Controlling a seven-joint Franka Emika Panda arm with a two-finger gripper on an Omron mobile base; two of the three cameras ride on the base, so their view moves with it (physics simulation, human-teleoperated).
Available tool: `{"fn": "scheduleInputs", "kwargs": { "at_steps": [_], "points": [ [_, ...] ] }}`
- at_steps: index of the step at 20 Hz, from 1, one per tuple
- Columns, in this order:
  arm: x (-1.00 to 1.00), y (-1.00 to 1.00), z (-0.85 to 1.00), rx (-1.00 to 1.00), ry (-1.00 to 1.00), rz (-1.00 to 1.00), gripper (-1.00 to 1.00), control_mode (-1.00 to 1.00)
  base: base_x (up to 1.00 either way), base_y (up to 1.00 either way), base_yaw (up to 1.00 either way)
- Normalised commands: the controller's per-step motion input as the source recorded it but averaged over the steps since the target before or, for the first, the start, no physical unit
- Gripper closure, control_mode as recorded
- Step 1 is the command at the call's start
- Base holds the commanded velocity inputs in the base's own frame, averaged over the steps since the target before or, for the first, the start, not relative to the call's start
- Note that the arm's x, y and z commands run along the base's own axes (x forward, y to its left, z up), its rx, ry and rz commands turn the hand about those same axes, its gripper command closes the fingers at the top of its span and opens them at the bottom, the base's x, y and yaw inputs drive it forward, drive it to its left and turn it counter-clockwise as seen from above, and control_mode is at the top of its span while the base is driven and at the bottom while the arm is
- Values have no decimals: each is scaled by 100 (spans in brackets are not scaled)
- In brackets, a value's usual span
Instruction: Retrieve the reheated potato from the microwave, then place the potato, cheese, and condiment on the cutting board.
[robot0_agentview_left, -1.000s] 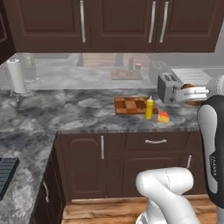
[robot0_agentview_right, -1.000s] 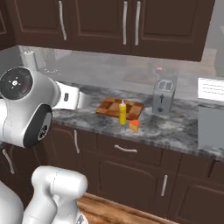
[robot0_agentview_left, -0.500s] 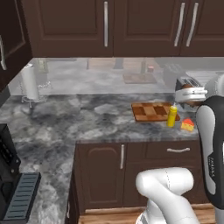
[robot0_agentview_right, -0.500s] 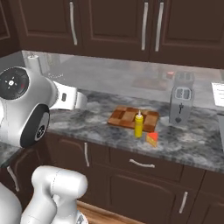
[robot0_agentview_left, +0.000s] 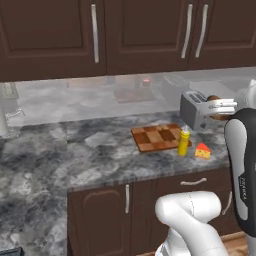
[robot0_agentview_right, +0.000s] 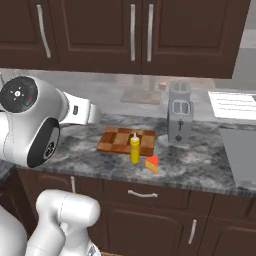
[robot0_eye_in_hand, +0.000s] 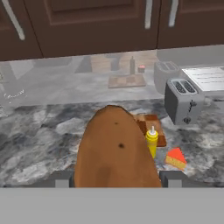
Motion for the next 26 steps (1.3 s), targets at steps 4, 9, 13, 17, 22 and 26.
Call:
{"fn": "scheduleInputs", "kwargs": {
  "at_steps": [4,9,13,17,22,26],
  "points": [
    [0,0,0,0,0,0,100,100,49,20,-28],
    [0,0,0,0,0,0,100,100,41,22,-4],
    [0,0,0,0,0,0,100,100,32,19,3],
    [0,0,0,0,0,0,100,100,45,7,9],
    [0,0,0,0,0,0,100,100,51,0,14],
    [0,0,0,0,0,0,100,100,50,1,10]
  ]
}}
